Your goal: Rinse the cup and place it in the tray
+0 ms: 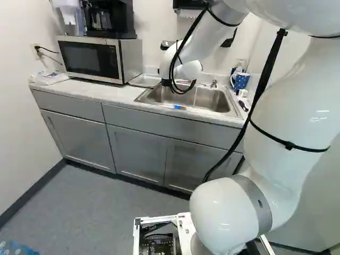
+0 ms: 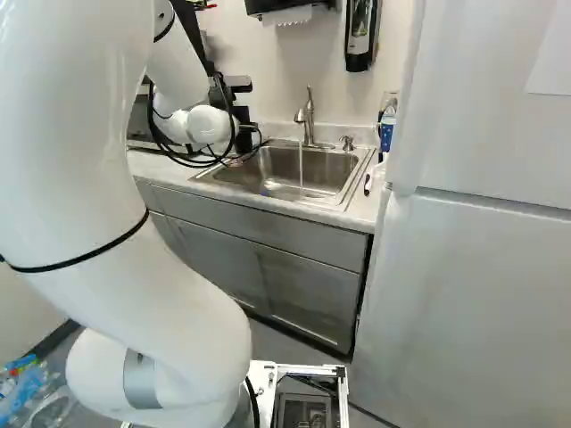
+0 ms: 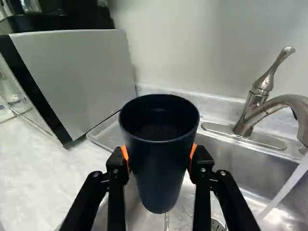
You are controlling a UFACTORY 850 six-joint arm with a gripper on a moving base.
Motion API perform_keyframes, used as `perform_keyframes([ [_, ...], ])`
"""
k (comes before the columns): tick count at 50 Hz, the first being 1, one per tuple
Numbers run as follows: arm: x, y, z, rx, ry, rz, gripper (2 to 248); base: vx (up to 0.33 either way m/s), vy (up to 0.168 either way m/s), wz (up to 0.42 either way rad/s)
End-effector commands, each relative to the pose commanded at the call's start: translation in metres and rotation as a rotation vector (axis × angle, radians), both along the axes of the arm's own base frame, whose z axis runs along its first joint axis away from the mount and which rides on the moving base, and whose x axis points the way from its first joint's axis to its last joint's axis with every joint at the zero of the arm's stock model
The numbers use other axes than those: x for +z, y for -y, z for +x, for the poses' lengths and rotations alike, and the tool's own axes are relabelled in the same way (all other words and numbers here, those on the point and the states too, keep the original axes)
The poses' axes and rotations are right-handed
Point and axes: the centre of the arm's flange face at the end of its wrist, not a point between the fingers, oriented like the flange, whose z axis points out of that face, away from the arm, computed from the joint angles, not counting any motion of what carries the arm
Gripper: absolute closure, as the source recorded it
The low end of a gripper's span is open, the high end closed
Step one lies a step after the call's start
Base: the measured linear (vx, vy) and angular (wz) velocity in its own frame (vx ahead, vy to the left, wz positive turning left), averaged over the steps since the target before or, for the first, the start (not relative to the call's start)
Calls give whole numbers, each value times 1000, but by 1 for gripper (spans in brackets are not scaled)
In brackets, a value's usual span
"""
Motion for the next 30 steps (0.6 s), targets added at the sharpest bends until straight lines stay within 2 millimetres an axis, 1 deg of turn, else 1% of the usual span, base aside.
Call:
perform_keyframes([
  [30, 0, 0, 0, -77, -41, 300, 124, 0, 0, 0],
])
